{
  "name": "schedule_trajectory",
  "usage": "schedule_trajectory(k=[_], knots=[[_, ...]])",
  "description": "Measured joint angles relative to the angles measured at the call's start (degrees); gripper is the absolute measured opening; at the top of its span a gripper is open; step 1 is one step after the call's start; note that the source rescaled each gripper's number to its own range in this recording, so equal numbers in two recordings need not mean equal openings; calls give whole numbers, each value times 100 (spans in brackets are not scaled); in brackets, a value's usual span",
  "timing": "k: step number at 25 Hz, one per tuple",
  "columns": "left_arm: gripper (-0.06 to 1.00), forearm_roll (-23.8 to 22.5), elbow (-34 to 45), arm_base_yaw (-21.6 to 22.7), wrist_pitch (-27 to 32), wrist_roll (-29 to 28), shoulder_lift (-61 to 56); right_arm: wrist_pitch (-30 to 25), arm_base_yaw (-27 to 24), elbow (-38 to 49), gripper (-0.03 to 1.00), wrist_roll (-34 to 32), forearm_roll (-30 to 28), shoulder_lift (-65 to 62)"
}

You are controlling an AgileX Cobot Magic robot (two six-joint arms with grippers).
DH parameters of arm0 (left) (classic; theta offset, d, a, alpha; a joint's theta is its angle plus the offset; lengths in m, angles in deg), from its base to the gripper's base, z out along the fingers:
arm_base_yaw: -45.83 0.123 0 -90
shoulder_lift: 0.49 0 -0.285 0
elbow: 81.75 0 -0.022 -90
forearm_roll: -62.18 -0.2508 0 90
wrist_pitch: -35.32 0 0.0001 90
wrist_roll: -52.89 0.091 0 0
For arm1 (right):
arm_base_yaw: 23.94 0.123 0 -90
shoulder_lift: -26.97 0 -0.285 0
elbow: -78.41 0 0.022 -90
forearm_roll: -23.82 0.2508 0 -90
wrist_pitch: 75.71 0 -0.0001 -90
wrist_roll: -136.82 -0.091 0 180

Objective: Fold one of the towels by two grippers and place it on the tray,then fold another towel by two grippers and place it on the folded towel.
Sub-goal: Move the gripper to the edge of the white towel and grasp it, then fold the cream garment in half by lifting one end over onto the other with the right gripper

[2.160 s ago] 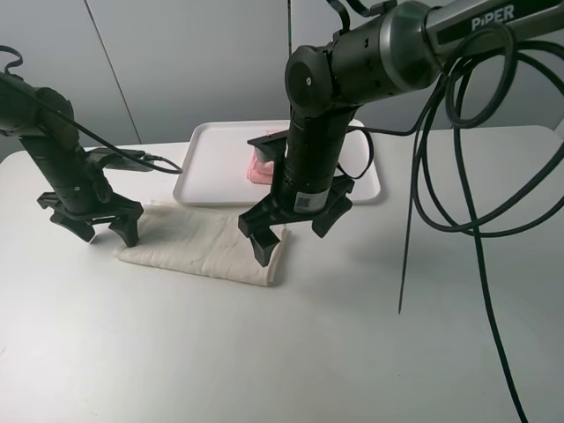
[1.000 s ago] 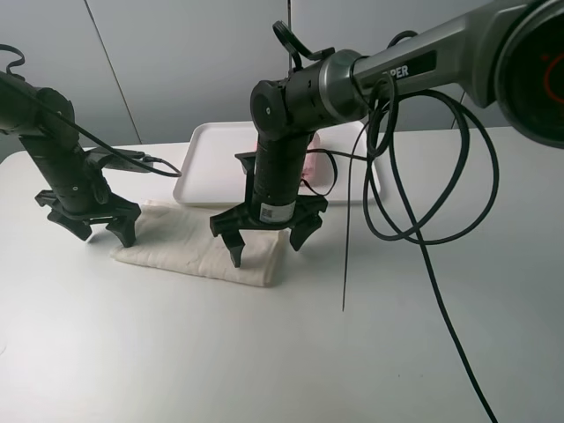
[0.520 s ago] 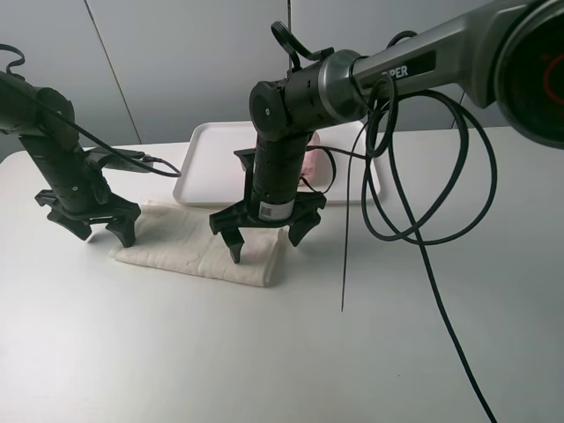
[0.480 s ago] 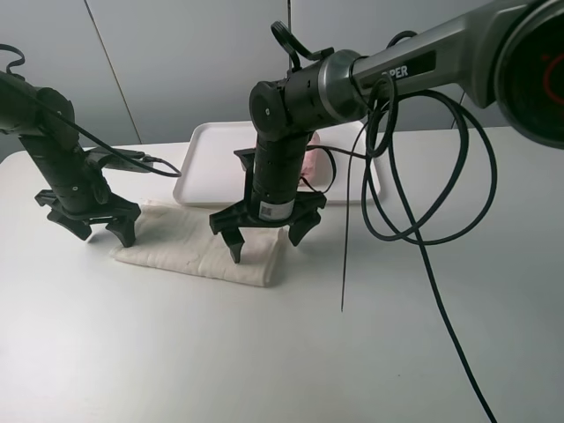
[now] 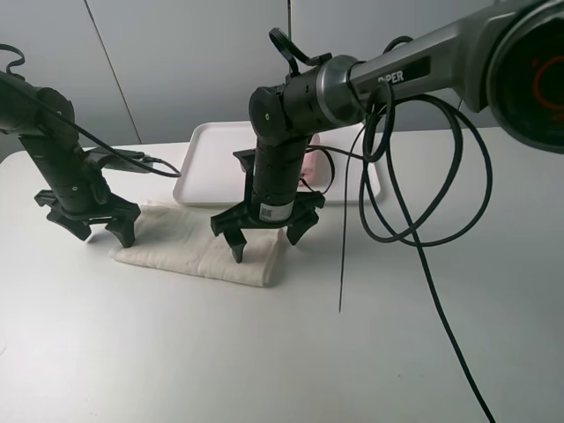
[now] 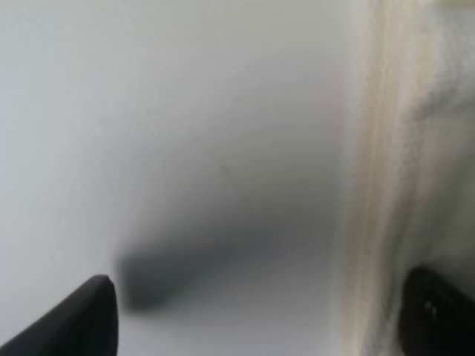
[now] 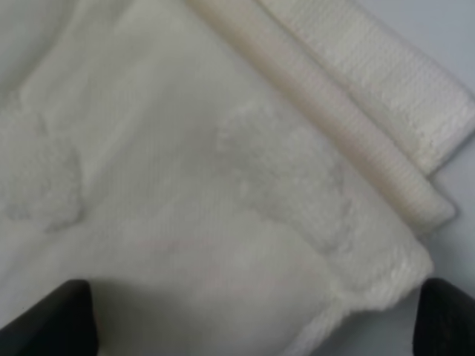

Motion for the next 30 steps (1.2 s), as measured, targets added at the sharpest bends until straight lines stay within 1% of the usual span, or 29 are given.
schedule_trajectory(k=[6, 9, 13, 15, 20, 22, 24, 30], knots=[[98, -22, -4, 0, 12, 0, 0, 1, 0, 0, 90, 38, 70, 43], [98, -32, -4, 0, 12, 0, 0, 1, 0, -13, 85, 52, 70, 83], [98, -43, -4, 0, 34, -11, 0, -10, 0, -51, 65, 63, 93, 125], [98, -55, -4, 0, 43, -11, 0, -10, 0, -61, 53, 78, 144, 150], [98, -55, -4, 0, 43, -11, 0, 14, 0, -61, 30, 131, 281, 183], [98, -55, -4, 0, 43, -11, 0, 36, 3, -61, 15, 206, 382, 193], [98, -55, -4, 0, 43, -49, 0, 48, 13, -61, 5, 268, 410, 193], [98, -55, -4, 0, 67, -132, 0, 73, 13, -61, 4, 362, 450, 193]])
